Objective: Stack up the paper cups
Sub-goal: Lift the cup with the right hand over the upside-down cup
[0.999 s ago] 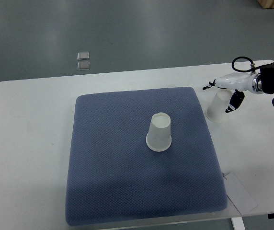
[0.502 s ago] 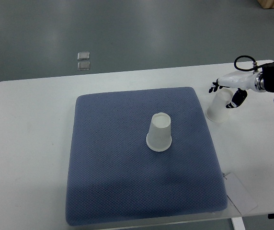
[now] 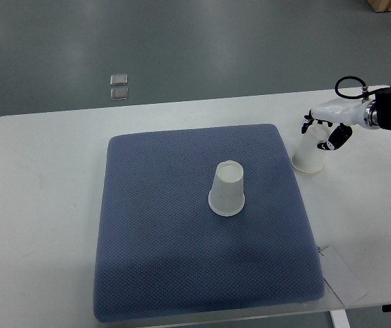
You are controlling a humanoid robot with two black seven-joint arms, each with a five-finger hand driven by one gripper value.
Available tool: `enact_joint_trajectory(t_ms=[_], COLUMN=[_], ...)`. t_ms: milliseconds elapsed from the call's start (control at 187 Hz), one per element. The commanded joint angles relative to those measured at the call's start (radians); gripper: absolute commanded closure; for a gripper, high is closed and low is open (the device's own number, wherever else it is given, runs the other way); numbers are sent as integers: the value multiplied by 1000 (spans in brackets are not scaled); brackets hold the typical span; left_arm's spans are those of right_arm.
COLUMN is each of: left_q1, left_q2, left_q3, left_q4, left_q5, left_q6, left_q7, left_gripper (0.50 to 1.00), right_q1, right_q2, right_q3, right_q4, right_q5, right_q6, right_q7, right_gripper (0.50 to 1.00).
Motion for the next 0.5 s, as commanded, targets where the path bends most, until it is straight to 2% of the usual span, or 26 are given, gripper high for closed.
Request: enact_joint_trajectory(t_ms=[0,160,294,497], left_q1=[0,0,0,0], left_q2=[0,0,0,0], left_q3=[0,0,0,0], left_q4=[0,0,0,0], left_q5=[0,0,0,0], left_q6=[0,0,0,0], left_q7=[0,0,0,0], left_gripper=[500,500,500,500], right_q1=[4,68,188,348], right_q2=[-4,-24,-74,-140], right_q3=[1,13,14,16], right_q4=[0,12,65,253], right_q5=[2,17,49,94], right_q6=[-9,-9,9,77], right_q7=[8,46,89,118], right_gripper=[1000,1000,1000,1000])
